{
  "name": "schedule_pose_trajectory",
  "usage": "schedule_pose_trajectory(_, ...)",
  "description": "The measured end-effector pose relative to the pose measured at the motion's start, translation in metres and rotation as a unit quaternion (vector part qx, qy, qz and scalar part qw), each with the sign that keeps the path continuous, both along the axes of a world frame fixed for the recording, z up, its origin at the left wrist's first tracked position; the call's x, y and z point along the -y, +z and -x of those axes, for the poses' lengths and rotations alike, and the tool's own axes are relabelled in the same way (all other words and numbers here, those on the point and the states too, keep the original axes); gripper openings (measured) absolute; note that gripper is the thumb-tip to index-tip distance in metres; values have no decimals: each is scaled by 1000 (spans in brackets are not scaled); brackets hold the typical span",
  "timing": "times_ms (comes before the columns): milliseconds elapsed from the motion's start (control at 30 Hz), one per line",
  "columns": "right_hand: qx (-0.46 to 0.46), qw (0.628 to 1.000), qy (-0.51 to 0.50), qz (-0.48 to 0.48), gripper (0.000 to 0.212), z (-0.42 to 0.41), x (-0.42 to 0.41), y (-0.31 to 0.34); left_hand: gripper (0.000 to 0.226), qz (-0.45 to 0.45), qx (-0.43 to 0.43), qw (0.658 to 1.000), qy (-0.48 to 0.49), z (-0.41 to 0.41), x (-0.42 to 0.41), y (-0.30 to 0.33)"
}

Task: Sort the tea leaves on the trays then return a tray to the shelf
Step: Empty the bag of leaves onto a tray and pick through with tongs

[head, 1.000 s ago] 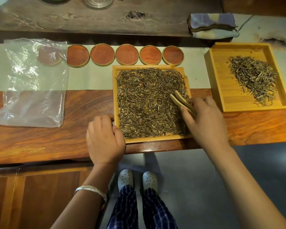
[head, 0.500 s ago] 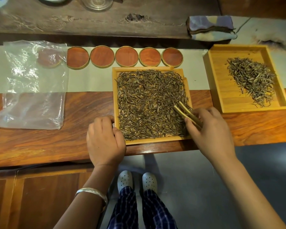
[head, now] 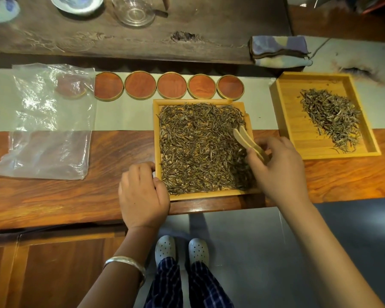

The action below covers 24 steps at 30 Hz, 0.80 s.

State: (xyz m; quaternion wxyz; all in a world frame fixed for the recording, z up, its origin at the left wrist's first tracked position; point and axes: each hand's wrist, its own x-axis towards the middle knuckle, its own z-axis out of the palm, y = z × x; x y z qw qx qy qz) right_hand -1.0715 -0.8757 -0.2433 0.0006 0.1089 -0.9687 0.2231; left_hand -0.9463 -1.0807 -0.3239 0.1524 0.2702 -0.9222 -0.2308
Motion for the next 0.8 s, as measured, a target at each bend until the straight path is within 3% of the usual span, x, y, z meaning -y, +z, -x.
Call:
schedule_pose_trajectory(300,29,998,47,33,28,28,22,40,16,-14,26,1000,-9,2,0,17)
schedule_pose_trajectory(533,27,991,124,45,19,69,62,55,8,-123,49,991,-29,11,20,32)
schedule_pose_trajectory(800,14,979,203,-2,23,161,143,47,20,-258,77,963,-29,50,42,50)
